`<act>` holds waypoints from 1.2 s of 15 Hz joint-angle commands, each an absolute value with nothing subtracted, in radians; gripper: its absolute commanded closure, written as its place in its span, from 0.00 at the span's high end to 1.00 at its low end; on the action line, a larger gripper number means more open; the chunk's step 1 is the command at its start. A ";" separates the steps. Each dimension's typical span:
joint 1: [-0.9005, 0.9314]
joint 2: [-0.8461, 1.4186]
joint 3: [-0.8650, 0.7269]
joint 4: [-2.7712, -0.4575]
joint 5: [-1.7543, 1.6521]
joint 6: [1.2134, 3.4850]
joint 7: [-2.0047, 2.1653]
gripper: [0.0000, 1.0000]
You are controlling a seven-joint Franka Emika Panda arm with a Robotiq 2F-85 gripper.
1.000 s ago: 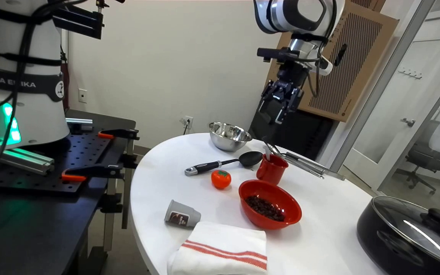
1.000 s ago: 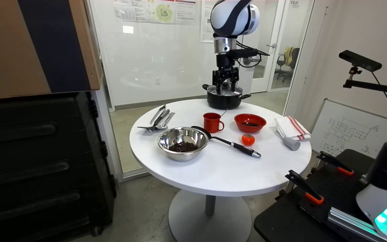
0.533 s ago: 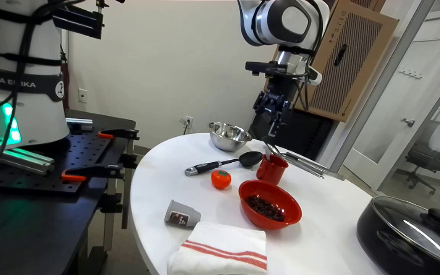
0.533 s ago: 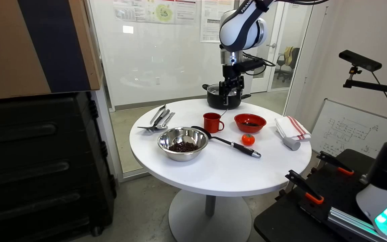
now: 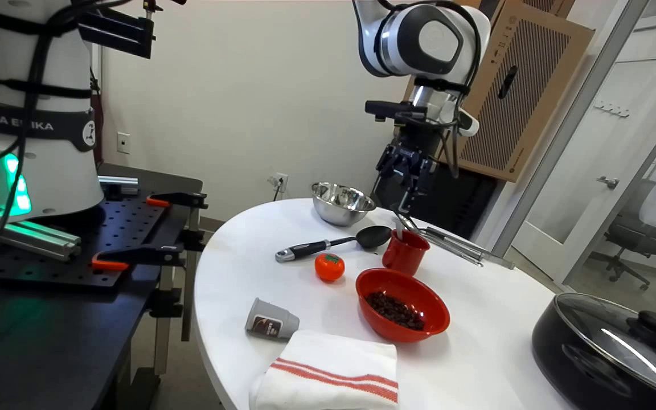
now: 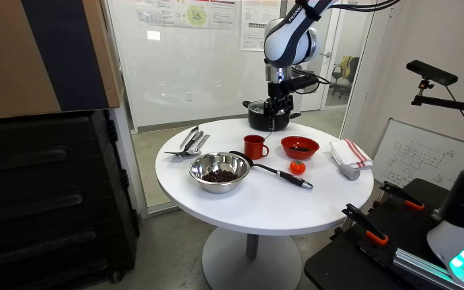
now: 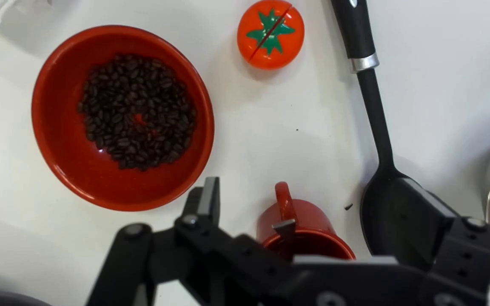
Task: Take the spoon in the cup and mix the contents in the silver bowl, then put the spoon back in the cup and move it next to the silver bowl, then pick the tomato and put it in the red bowl
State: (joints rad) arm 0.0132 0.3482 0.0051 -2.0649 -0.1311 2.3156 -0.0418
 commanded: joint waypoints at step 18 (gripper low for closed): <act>-0.029 0.498 -0.012 -2.062 -0.173 2.538 -0.227 1.00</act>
